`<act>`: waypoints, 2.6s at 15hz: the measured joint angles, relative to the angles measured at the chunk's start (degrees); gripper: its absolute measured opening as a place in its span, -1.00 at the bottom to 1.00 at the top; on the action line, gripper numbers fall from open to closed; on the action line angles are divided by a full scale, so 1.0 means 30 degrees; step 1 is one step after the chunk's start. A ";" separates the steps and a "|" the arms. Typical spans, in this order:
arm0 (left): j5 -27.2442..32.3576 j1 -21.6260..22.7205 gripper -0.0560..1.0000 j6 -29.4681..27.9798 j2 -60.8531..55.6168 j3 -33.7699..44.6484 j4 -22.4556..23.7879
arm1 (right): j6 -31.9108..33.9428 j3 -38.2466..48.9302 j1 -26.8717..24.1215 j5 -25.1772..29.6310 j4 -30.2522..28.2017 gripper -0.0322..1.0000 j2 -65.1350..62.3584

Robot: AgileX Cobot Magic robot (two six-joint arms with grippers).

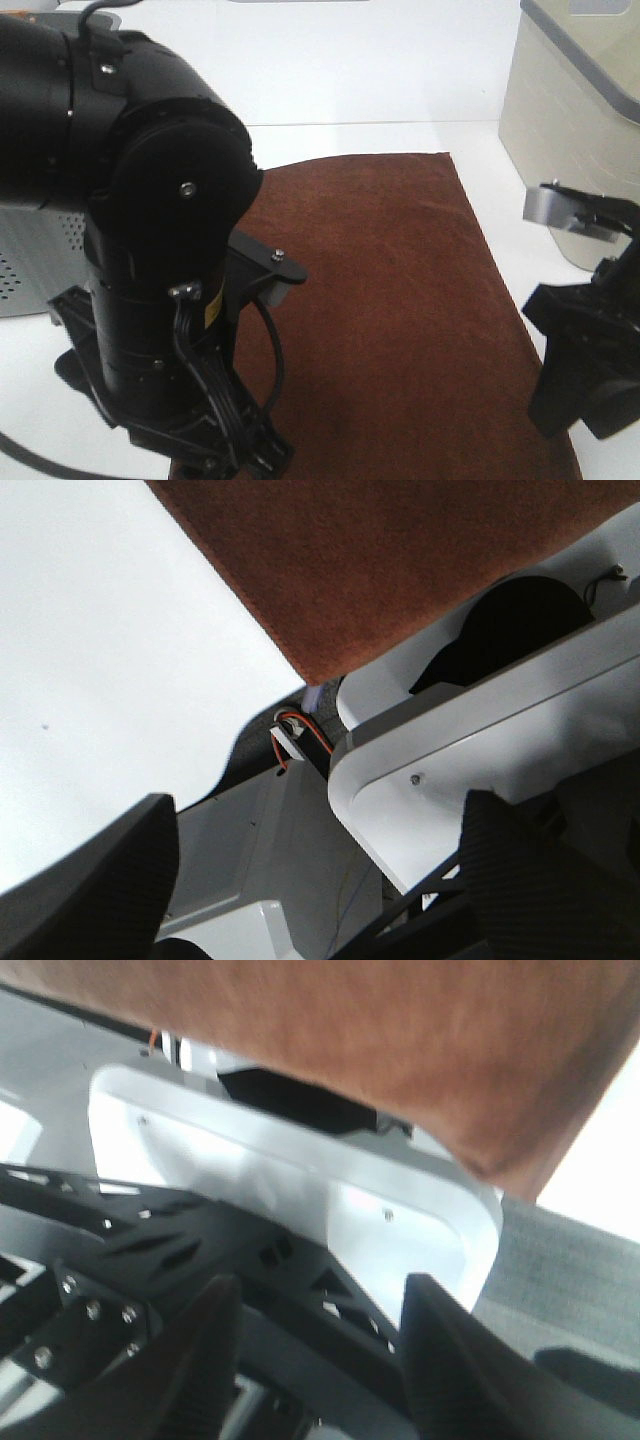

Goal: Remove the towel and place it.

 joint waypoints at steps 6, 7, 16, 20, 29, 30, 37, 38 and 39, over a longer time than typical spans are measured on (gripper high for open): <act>-0.0707 0.1853 0.49 0.0172 0.0000 -0.4163 0.2750 | 0.0726 -0.5921 0.0000 -0.0611 -0.0229 -0.01 0.0363; -0.1127 0.2636 0.47 0.0497 0.0000 -0.4603 0.2788 | 0.0764 -0.7066 0.0000 -0.0745 -0.0401 -0.01 0.0783; -0.7582 0.9874 0.40 0.0974 0.0993 -0.6398 0.2617 | 0.1108 -1.7418 0.0000 -0.1070 -0.3113 -0.01 0.9072; -0.7830 1.0810 0.40 0.2215 0.4259 -0.9549 0.1986 | 0.1394 -2.2040 0.0000 -0.1146 -0.5844 -0.01 1.3445; -0.8117 1.0810 0.40 0.2617 1.0638 -1.5604 0.1394 | 0.2177 -2.5592 0.0000 -0.5157 -1.0294 -0.02 1.9022; -0.7964 1.0810 0.40 0.2865 1.0810 -1.5623 0.1184 | 0.2521 -2.5592 0.0000 -0.5691 -1.0676 -0.02 1.9385; -0.7678 1.0810 0.39 0.3495 1.0867 -1.5699 0.0974 | 0.5118 -2.5630 -0.0630 -0.7353 -1.1421 -0.02 2.1505; -0.7678 1.0810 0.39 0.3495 1.0867 -1.5699 0.0974 | 0.5176 -2.5630 -0.0802 -0.7410 -1.1421 -0.02 2.1581; -0.7678 1.0810 0.39 0.3495 1.0867 -1.5699 0.0974 | 0.5233 -2.5630 -0.0859 -0.7639 -1.1421 -0.02 2.1696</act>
